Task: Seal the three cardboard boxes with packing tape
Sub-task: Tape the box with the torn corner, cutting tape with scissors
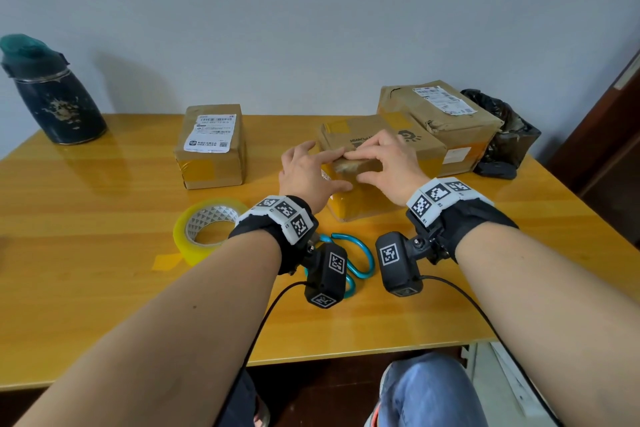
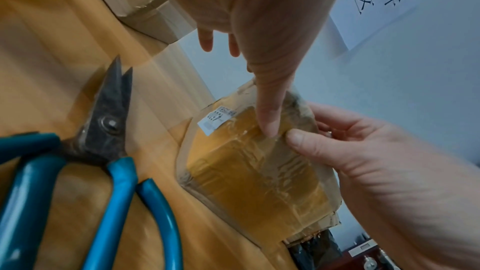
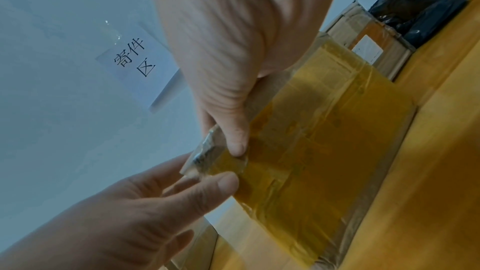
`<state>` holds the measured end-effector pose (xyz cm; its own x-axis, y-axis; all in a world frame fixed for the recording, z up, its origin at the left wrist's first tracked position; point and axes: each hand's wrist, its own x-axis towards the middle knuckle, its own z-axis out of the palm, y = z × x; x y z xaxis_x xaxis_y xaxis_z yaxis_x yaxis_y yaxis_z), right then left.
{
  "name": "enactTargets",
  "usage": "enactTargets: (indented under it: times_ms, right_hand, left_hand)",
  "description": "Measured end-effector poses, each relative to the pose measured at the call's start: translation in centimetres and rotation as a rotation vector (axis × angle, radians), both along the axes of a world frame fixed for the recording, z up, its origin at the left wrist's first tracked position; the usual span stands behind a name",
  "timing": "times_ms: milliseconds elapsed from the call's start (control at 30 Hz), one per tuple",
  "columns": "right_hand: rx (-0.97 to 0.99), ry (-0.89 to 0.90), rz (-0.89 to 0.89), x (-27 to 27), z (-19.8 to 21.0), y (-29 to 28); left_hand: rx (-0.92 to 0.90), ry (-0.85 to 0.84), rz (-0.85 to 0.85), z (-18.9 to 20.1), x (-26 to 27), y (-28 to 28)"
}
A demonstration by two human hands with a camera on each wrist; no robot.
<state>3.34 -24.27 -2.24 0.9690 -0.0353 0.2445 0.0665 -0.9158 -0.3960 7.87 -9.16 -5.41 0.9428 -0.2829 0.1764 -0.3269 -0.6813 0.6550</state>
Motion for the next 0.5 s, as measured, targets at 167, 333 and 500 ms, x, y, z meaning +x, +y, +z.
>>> enactTargets:
  times_ms: [167, 333, 500]
  right_hand:
    - [0.039, 0.016, 0.008, -0.1, 0.2, -0.1]
    - [0.035, 0.011, 0.004, -0.2, 0.1, 0.1]
    - [0.047, -0.014, 0.002, -0.2, -0.2, 0.2]
  left_hand:
    - [0.047, 0.126, -0.068, 0.6, -0.1, 0.4]
    - [-0.185, 0.254, -0.092, 0.4, 0.0, 0.7]
    - [-0.130, 0.188, -0.114, 0.5, 0.5, 1.4]
